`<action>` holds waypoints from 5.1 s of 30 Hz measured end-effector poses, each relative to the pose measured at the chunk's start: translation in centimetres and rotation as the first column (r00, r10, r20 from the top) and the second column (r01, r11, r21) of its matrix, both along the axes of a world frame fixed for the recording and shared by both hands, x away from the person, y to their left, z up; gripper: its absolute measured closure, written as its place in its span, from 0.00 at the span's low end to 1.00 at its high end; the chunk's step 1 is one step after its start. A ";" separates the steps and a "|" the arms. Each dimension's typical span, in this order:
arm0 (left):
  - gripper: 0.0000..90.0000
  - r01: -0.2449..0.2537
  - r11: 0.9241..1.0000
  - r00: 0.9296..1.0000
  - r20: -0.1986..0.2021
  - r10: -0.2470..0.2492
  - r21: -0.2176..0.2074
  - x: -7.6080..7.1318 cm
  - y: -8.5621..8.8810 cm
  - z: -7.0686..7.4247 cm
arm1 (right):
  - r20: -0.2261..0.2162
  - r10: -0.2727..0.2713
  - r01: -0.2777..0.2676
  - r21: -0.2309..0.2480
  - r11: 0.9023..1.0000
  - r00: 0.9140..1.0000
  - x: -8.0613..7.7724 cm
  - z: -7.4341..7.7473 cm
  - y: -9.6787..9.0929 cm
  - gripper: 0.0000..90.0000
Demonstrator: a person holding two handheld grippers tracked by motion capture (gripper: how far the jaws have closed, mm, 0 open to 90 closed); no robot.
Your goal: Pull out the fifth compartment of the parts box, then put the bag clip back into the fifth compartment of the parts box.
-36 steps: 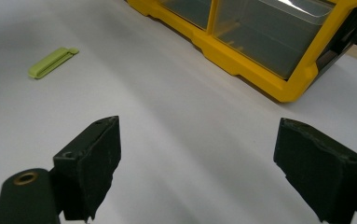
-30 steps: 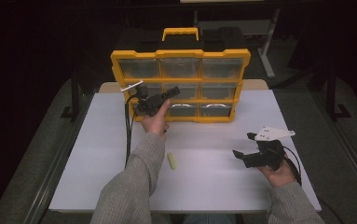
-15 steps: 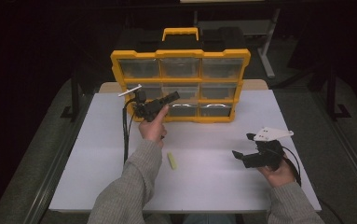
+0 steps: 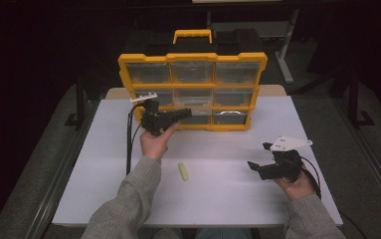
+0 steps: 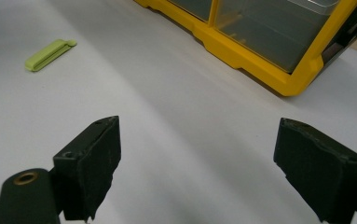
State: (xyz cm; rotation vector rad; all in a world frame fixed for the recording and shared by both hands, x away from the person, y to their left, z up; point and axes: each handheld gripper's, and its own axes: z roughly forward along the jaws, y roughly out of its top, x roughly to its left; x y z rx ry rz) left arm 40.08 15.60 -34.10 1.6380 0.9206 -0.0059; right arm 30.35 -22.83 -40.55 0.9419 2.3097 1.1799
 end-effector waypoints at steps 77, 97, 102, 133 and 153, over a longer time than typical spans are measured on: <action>0.79 0.400 0.669 0.816 0.089 -0.571 0.626 5.1 -3.3 6.6 | 0.010 0.027 -0.027 0.005 1.000 1.000 0.1 0.0 0.0 0.15; 0.79 0.435 0.663 0.793 0.089 -0.602 0.610 3.8 -2.8 6.4 | 0.002 0.030 -0.030 -0.004 1.000 1.000 0.1 -0.2 0.2 0.15; 0.75 0.444 0.677 0.794 0.094 -0.601 0.587 3.8 -2.6 6.3 | 0.001 0.032 -0.032 -0.005 0.999 0.999 0.2 -0.2 0.2 0.15; 0.41 0.321 0.831 0.857 0.235 -0.459 0.455 -0.8 4.6 9.3 | -0.045 0.030 -0.030 0.006 1.000 0.999 0.6 -0.7 0.5 0.15; 0.32 0.226 0.862 0.898 0.246 -0.365 0.453 -3.8 9.0 7.4 | -0.075 0.039 -0.038 0.007 0.999 0.996 0.5 -1.1 0.7 0.15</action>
